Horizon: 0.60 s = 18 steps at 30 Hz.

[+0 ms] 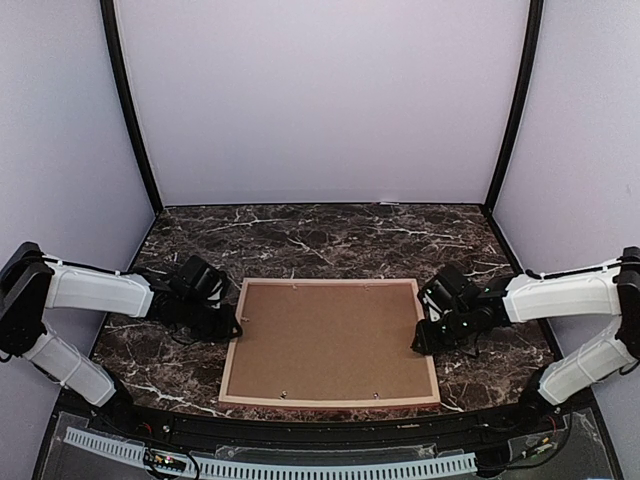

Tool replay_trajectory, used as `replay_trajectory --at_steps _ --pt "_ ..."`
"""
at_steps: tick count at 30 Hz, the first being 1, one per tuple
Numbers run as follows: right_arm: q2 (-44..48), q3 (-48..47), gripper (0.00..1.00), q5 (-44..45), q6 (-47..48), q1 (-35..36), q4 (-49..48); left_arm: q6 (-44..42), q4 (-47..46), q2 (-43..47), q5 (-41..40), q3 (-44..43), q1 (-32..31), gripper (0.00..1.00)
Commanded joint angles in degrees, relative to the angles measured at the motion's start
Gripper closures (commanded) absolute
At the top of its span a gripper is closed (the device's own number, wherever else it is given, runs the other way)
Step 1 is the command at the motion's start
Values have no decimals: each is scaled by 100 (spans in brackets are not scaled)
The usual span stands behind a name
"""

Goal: Put the photo into the frame
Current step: Press the fastener onto the backboard.

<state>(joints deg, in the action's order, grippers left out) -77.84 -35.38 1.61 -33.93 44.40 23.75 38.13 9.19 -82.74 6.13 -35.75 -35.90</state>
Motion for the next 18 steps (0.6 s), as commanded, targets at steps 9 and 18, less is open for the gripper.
replay_trajectory --at_steps 9,18 --pt "-489 8 66 -123 -246 42 -763 -113 438 -249 -24 171 -43 76" --pt "-495 25 70 -143 -274 3 -741 -113 432 -251 -24 186 -40 76"
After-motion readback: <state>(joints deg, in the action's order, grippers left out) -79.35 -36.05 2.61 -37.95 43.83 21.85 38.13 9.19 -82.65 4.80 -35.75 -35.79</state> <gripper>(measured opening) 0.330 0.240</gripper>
